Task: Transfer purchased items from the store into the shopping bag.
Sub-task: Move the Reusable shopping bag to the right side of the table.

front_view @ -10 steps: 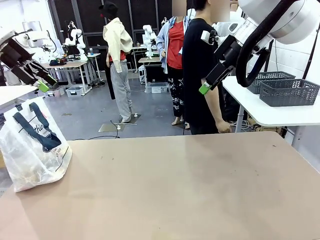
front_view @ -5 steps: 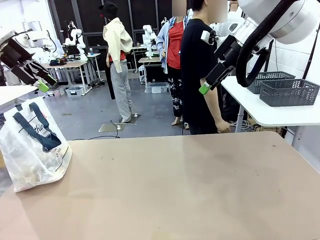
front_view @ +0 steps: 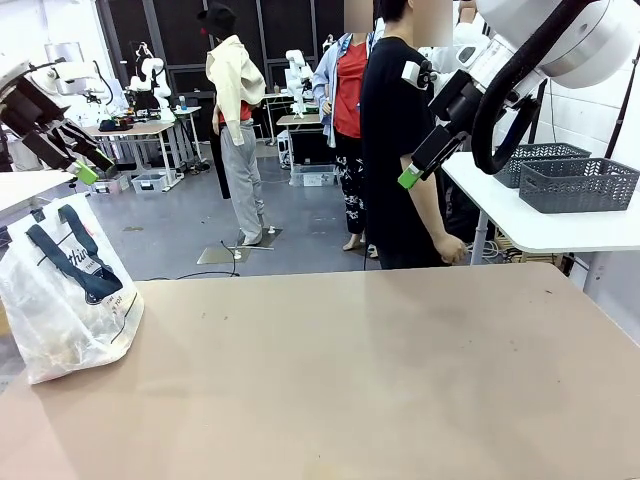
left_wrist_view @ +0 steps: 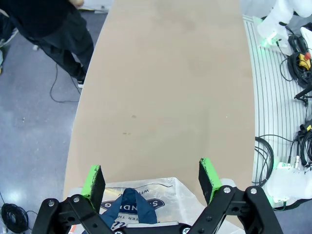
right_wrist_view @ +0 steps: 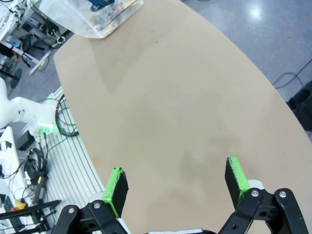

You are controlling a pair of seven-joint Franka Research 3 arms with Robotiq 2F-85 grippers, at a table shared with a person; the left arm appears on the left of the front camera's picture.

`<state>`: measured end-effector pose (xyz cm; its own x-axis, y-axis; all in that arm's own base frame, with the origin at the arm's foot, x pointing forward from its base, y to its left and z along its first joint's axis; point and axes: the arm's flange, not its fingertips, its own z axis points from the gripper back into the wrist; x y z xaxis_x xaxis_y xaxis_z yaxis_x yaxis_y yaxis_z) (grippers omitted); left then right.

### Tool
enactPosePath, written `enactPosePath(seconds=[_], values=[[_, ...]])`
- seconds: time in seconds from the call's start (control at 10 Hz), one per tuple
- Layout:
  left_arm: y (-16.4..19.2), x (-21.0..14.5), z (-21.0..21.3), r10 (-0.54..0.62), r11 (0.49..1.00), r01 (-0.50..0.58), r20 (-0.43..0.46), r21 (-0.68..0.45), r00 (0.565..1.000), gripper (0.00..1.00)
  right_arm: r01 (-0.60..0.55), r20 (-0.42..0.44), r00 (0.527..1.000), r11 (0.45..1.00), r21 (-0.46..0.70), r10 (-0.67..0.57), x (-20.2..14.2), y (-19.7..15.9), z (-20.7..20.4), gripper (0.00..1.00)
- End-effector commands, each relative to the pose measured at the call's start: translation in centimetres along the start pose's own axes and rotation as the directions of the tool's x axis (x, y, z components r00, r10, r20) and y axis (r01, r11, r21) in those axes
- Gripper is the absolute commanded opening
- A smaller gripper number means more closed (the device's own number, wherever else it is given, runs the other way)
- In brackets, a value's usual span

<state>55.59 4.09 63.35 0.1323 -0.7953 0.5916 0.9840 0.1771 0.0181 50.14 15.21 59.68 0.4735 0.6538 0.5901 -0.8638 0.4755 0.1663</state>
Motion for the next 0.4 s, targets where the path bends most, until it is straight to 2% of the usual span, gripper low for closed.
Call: enactPosePath(seconds=[0.0,0.3], values=[[-0.04,-0.13,0.13,-0.015,1.000,0.015,-0.003,-0.001,1.000,1.00,0.001,0.003,1.000,1.000,0.005,-0.001,-0.06,-0.09,0.00,1.00],[-0.04,-0.13,0.13,-0.015,1.000,0.015,-0.003,-0.001,1.000,1.00,0.001,0.003,1.000,1.000,0.005,-0.001,-0.06,-0.09,0.00,1.00]])
